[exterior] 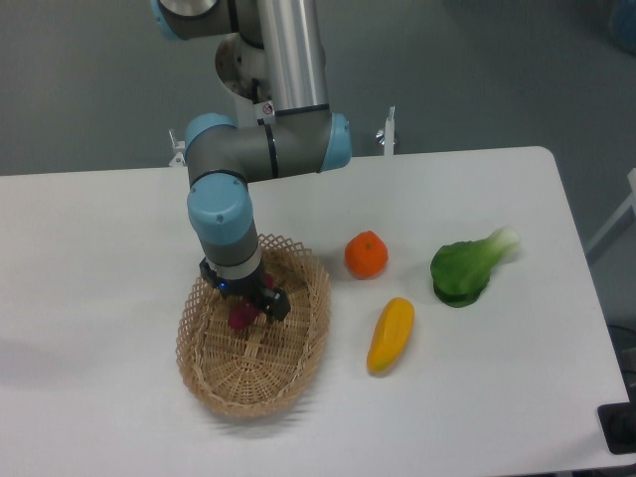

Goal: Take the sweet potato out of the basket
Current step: 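Lower the gripper onto the sweet potato and close on it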

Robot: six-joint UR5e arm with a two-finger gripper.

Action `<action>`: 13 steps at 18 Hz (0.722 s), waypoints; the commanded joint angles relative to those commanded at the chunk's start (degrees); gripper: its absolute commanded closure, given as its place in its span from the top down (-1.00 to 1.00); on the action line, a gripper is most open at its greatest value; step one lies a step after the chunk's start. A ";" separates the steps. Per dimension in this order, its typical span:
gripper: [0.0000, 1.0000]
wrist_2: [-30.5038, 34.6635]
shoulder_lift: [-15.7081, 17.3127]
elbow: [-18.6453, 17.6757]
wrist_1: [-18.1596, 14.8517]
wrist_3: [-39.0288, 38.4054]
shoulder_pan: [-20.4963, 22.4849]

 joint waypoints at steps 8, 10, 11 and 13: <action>-0.10 -0.09 0.44 0.09 -0.09 0.62 0.00; -0.27 -0.09 0.44 0.09 -0.09 0.62 0.00; -0.34 -0.09 0.44 0.09 -0.09 0.62 0.00; -0.41 -0.09 0.70 0.18 -0.09 0.70 0.00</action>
